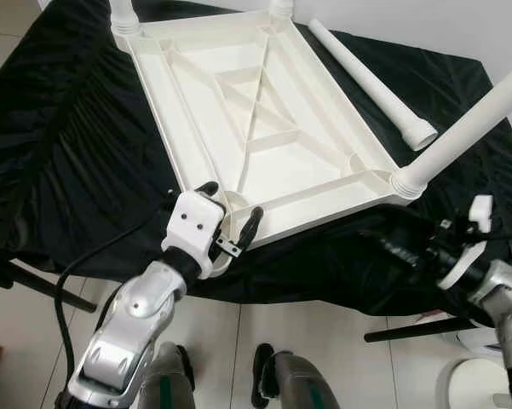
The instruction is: Building children table
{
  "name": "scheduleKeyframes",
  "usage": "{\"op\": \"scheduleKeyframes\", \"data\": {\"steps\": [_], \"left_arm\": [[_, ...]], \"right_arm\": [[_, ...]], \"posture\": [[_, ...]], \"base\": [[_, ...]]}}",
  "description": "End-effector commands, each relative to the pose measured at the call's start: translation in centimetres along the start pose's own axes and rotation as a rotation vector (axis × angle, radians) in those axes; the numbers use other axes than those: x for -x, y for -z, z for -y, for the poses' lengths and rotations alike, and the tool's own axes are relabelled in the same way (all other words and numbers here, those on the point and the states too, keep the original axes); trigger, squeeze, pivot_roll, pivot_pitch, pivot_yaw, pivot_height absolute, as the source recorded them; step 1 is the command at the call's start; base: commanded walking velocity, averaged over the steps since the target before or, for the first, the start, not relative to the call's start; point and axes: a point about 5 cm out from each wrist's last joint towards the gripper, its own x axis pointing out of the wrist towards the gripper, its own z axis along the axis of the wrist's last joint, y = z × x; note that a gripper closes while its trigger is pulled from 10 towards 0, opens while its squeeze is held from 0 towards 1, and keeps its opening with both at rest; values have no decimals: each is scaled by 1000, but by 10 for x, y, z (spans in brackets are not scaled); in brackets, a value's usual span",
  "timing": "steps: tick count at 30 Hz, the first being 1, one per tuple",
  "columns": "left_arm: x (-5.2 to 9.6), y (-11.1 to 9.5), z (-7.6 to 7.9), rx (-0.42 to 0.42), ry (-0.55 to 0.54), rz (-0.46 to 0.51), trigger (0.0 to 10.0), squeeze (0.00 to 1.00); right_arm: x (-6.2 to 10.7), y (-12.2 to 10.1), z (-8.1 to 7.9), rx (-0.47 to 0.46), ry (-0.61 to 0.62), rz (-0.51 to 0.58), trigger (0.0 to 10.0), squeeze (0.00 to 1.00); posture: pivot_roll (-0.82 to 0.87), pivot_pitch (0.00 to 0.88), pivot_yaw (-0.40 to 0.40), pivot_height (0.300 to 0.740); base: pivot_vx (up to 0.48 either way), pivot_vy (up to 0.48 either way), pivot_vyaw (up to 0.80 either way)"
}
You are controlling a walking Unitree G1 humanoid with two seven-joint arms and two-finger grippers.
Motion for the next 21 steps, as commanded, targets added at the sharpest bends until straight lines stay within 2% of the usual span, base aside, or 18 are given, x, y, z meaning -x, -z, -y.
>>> {"op": "scheduleKeyframes", "data": {"steps": [1, 6, 10, 13, 18, 21], "left_arm": [[-1, 3, 3, -9, 118, -10, 10000, 0], [-6, 4, -3, -35, 105, -13, 10000, 0], [-13, 11, -15, -48, 100, -69, 10000, 0], [-14, 16, -17, -53, 111, -100, 10000, 0], [-18, 28, -18, -85, 166, -169, 10000, 0], [-19, 40, -19, -115, 240, -253, 10000, 0]], "right_arm": [[0, 2, -5, -13, 1, 2, 10000, 0], [0, 6, -10, -30, 6, 5, 10000, 0], [2, 13, -17, -56, 40, 9, 10000, 0], [3, 15, -19, -59, 54, 7, 10000, 0], [4, 18, -24, -70, 100, -3, 10000, 0], [3, 22, -26, -83, 194, 1, 10000, 0]], "posture": [[9, 177, -79, 740], [7, 175, -77, 740], [1, 176, -74, 740], [-3, 176, -71, 740], [-9, 180, -69, 740], [-16, 181, -65, 740]], "base": [[0, 0, 0], [0, 0, 0], [0, 0, 0], [0, 0, 0], [0, 0, 0], [0, 0, 0]]}}
